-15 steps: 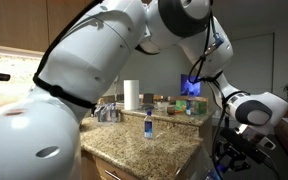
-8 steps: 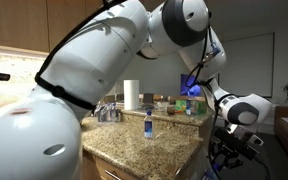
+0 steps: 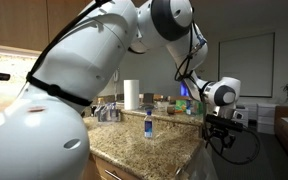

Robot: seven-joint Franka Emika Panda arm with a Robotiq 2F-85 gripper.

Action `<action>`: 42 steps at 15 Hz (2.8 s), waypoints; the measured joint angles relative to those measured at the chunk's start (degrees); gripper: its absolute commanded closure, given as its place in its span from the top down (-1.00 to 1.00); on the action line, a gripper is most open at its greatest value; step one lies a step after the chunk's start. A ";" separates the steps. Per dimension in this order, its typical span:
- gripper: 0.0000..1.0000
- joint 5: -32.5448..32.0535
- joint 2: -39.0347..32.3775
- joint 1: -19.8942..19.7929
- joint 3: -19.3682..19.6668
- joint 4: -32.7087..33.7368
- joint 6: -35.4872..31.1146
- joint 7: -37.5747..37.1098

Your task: Put the bottles on the counter in the plastic on the side of the counter

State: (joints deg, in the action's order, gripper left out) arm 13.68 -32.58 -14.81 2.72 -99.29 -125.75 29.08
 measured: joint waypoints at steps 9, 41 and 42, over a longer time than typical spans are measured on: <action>1.00 -3.09 8.41 1.77 -0.97 2.79 5.58 -0.46; 1.00 -11.24 2.33 26.17 -9.51 23.17 25.51 -21.22; 1.00 -10.00 2.46 26.14 -9.73 22.55 25.50 -21.22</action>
State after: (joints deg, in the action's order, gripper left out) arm 3.68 -30.12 11.33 -7.01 -76.74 -100.25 7.86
